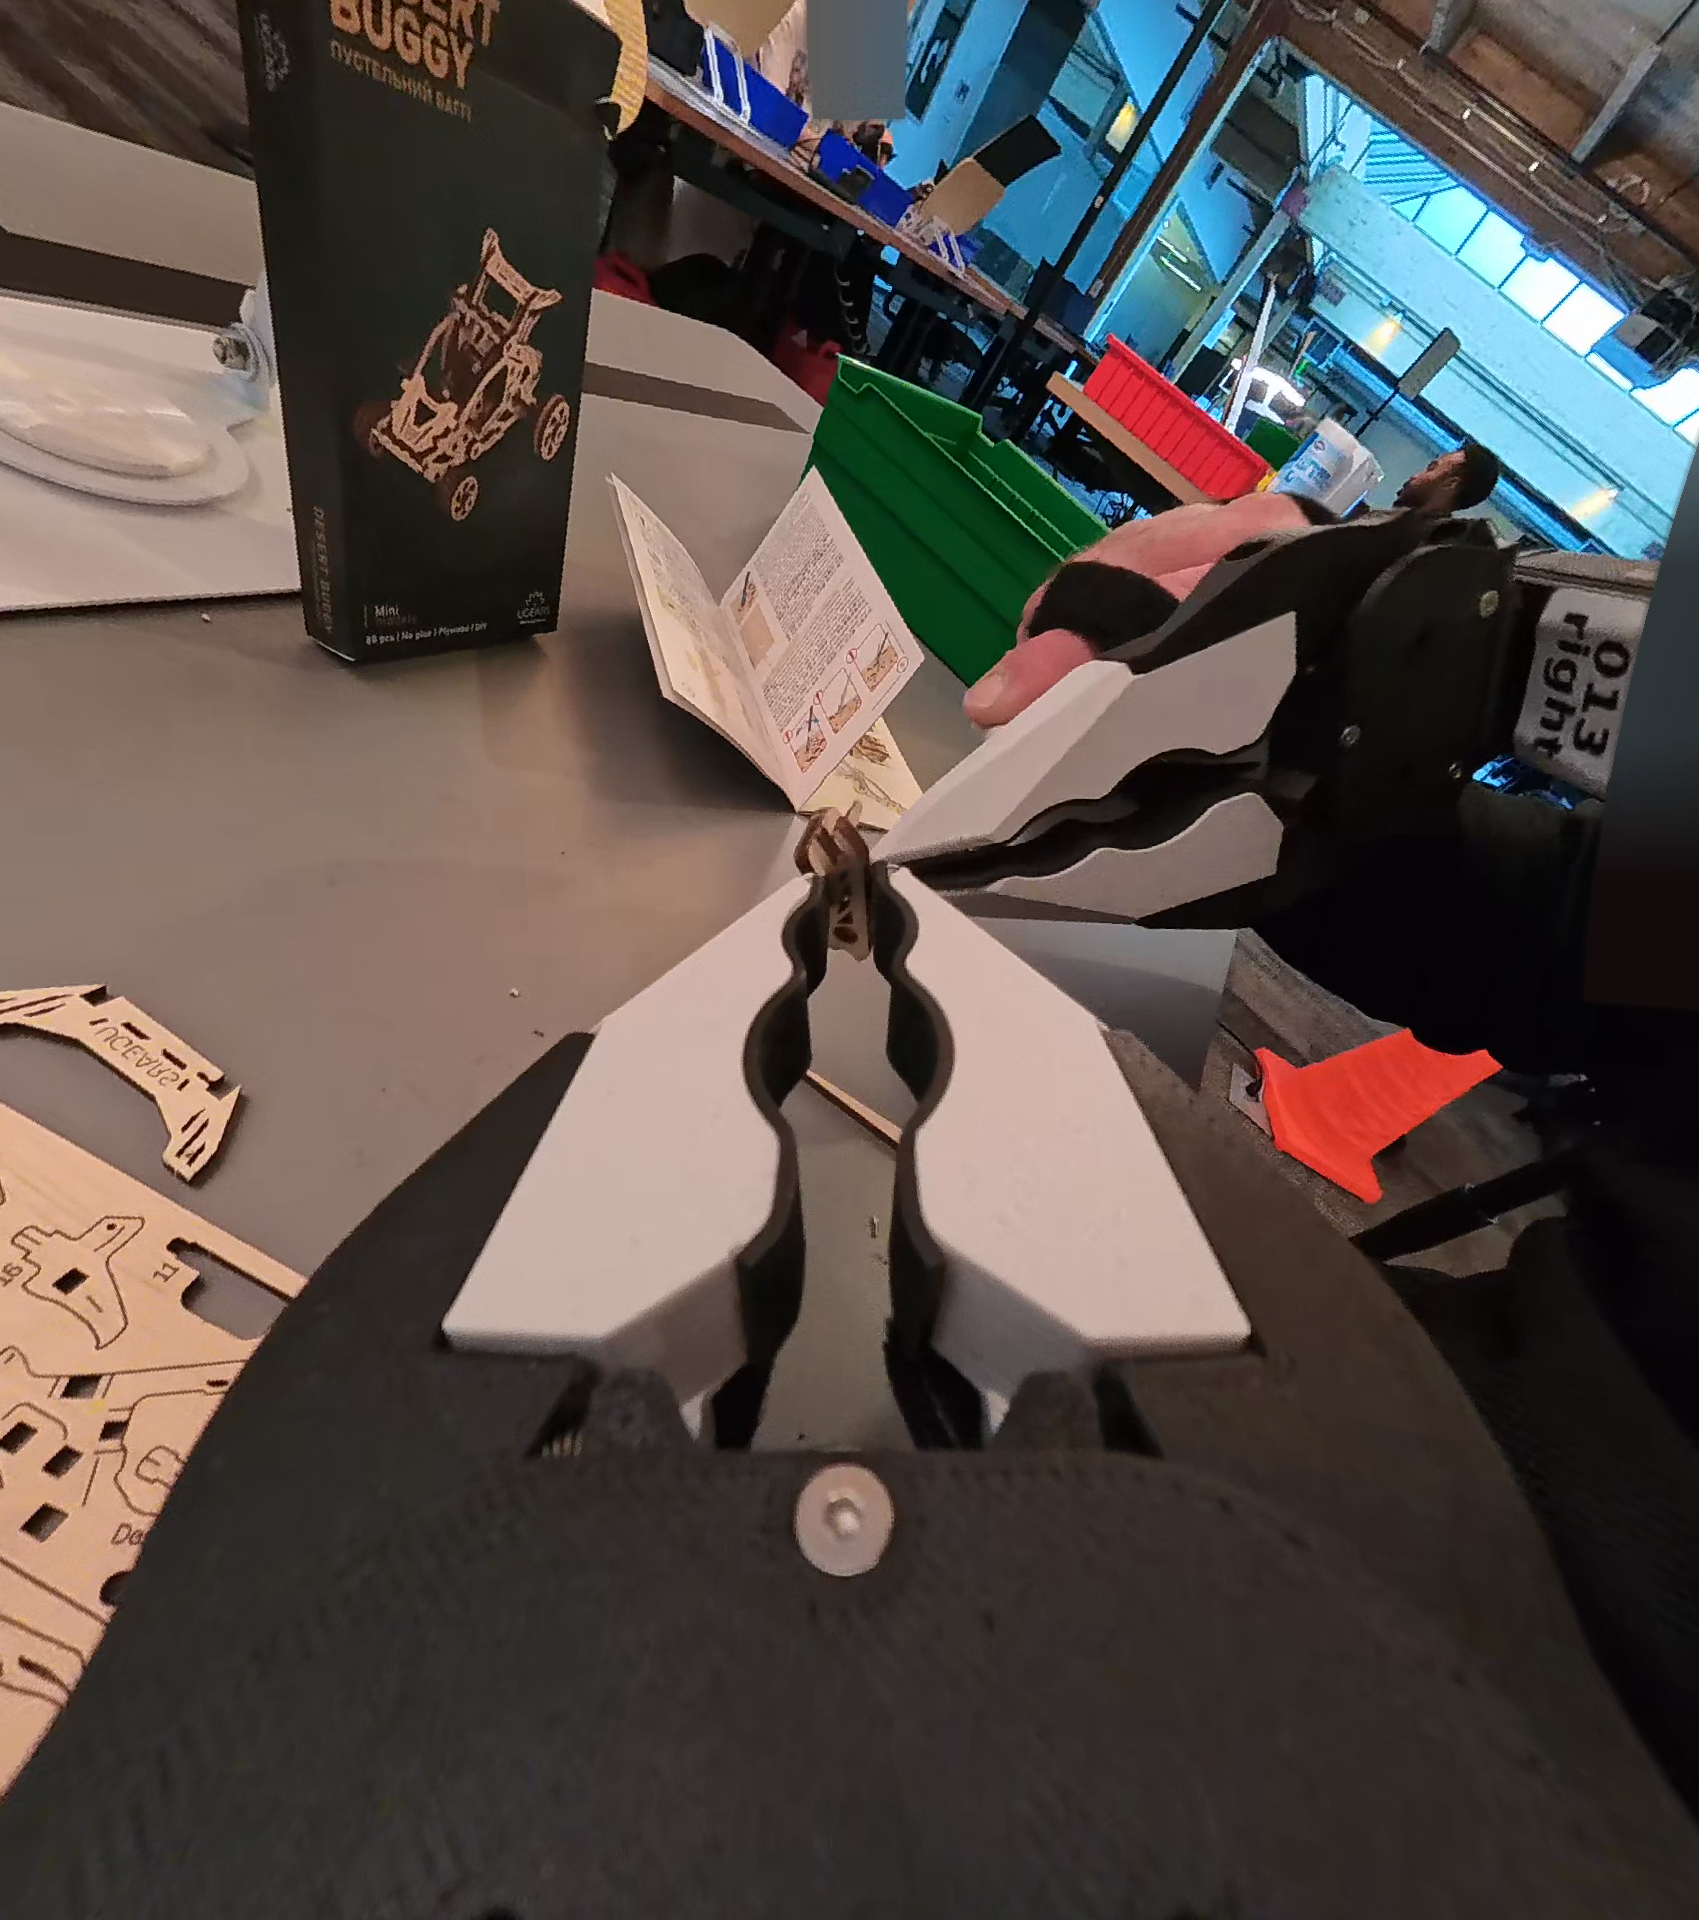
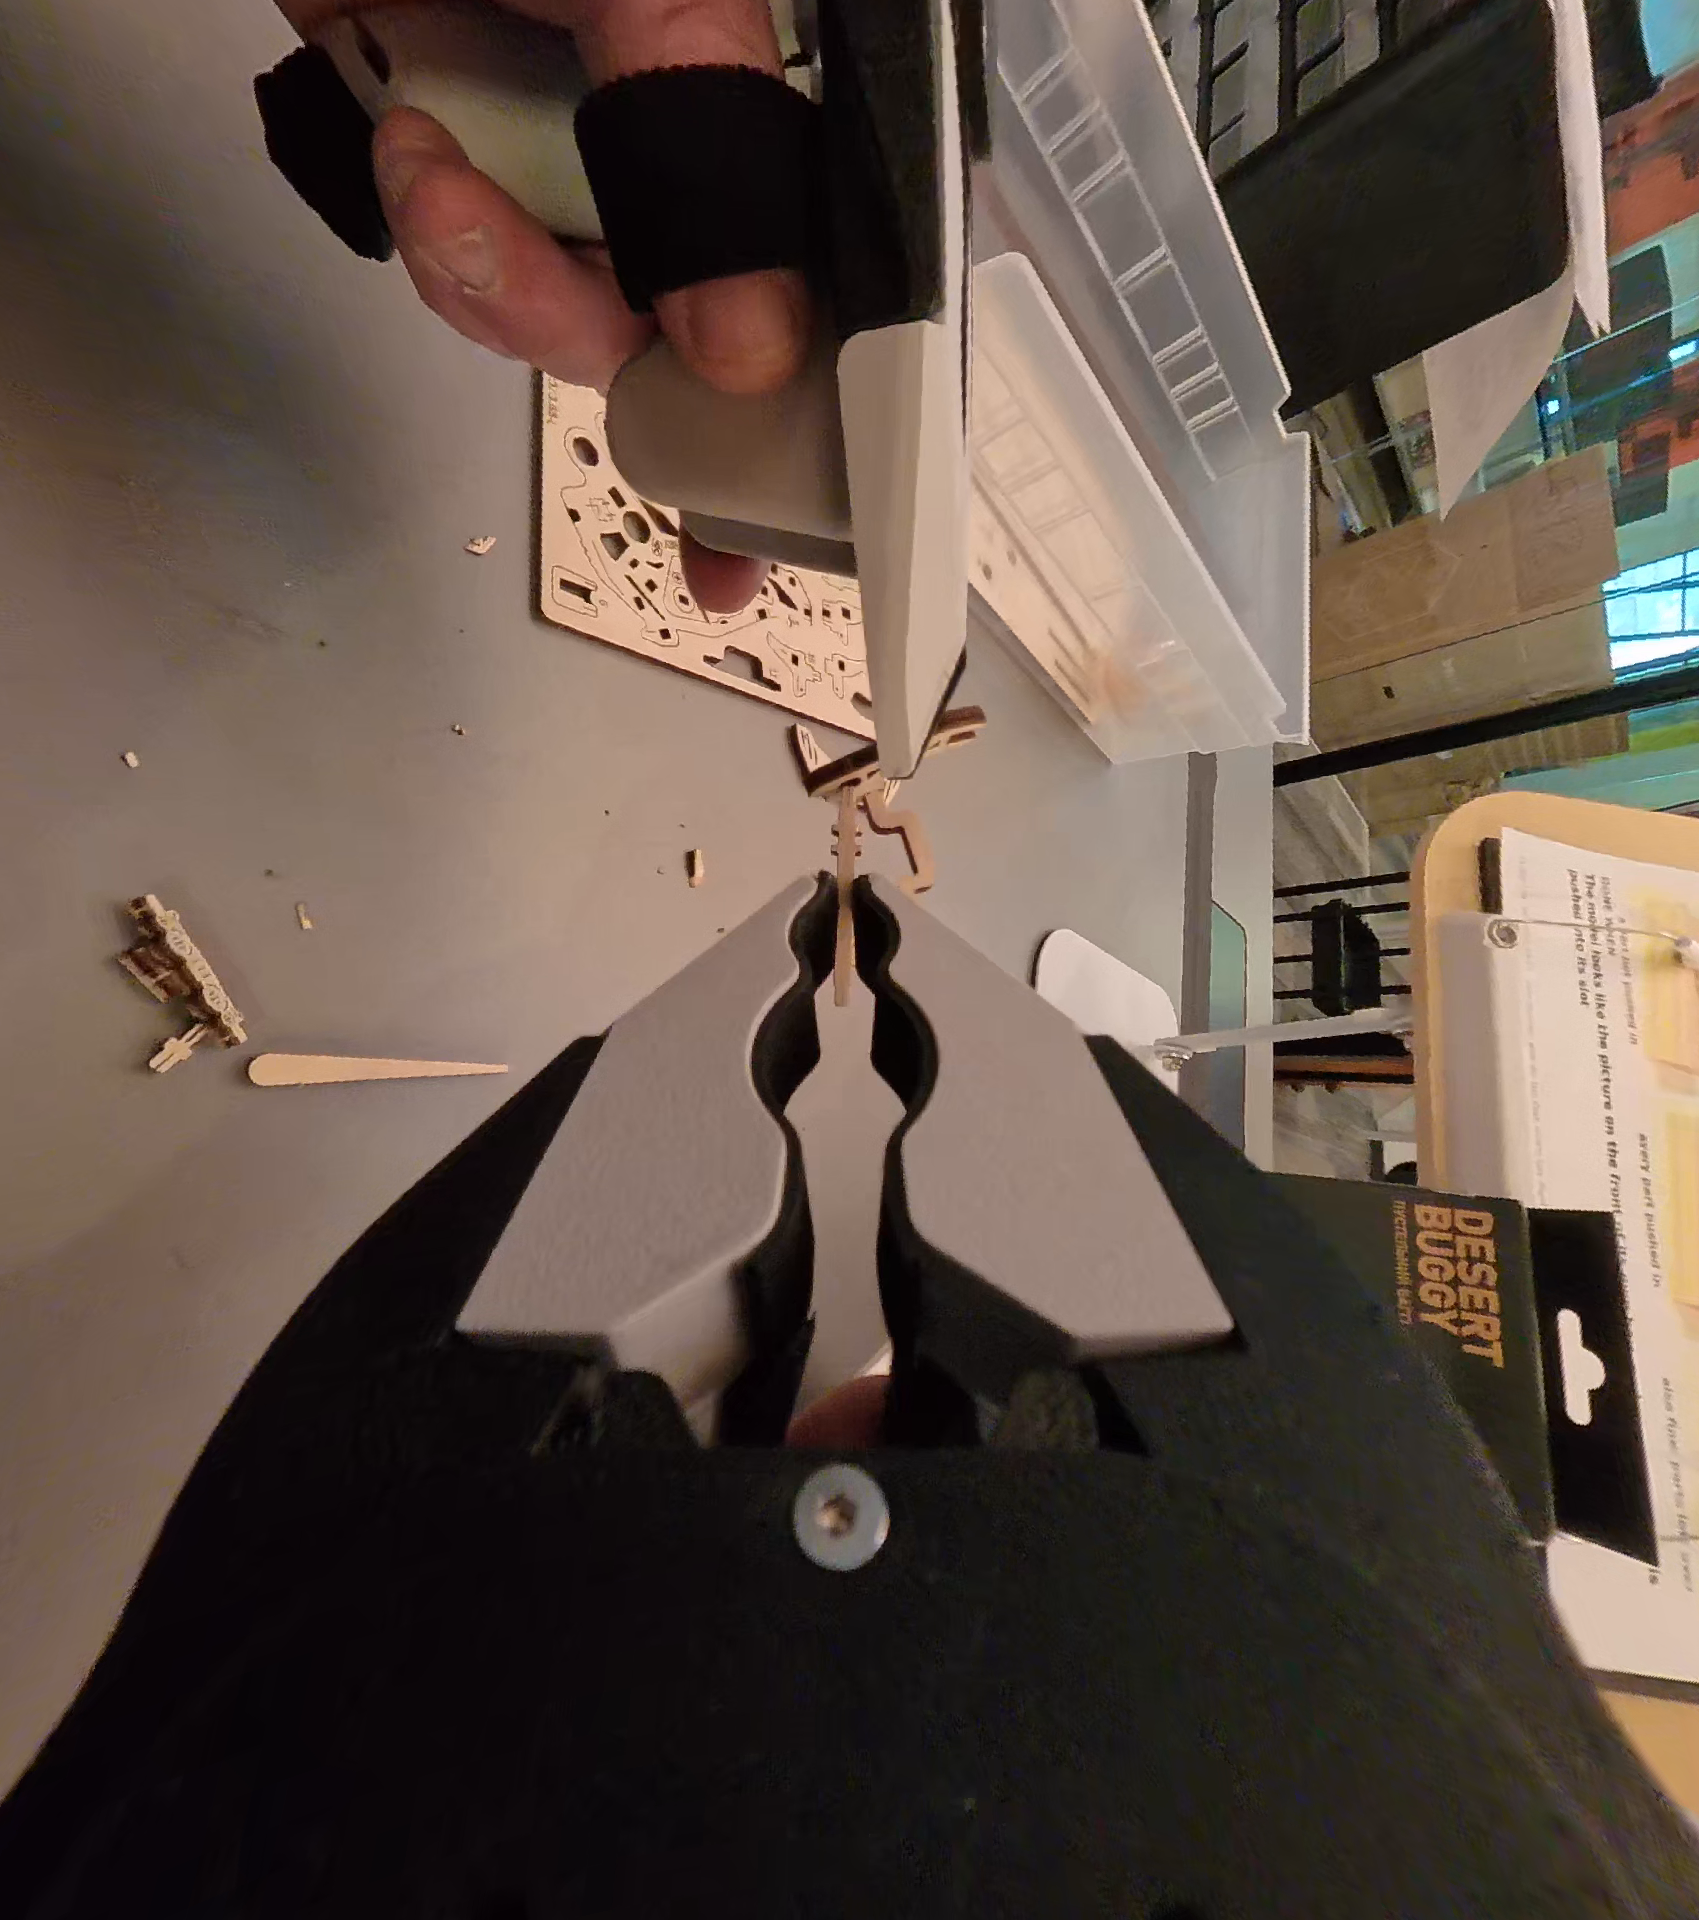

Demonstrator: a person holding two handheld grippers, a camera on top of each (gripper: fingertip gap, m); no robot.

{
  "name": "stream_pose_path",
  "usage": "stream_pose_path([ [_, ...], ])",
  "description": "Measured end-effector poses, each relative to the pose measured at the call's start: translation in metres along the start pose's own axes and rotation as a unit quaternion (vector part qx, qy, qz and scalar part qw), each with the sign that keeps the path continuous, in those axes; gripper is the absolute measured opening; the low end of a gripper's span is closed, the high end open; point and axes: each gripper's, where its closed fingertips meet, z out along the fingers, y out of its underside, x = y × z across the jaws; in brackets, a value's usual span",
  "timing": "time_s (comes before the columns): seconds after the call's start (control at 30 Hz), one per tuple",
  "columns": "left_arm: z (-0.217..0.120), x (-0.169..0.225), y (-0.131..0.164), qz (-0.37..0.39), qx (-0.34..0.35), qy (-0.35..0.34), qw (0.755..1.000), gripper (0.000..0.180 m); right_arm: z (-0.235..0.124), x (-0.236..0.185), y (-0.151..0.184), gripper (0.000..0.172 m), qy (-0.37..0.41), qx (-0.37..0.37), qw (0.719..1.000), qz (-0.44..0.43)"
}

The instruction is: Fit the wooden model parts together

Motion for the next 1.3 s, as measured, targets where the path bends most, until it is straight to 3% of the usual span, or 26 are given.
stream_pose_path([
  [0.63, 0.0026, 0.0025, 0.0014, 0.004, -0.005, 0.001, 1.0, 0.005, 0.0001, 0.0002, -0.0042, 0.001, -0.005, -0.012, 0.998, -0.06],
  [1.3, 0.0008, 0.0095, -0.0074, -0.009, 0.027, 0.021, 0.999, 0.007, -0.0017, 0.0028, -0.0082, 0.001, 0.0, 0.03, 0.999, 0.014],
])
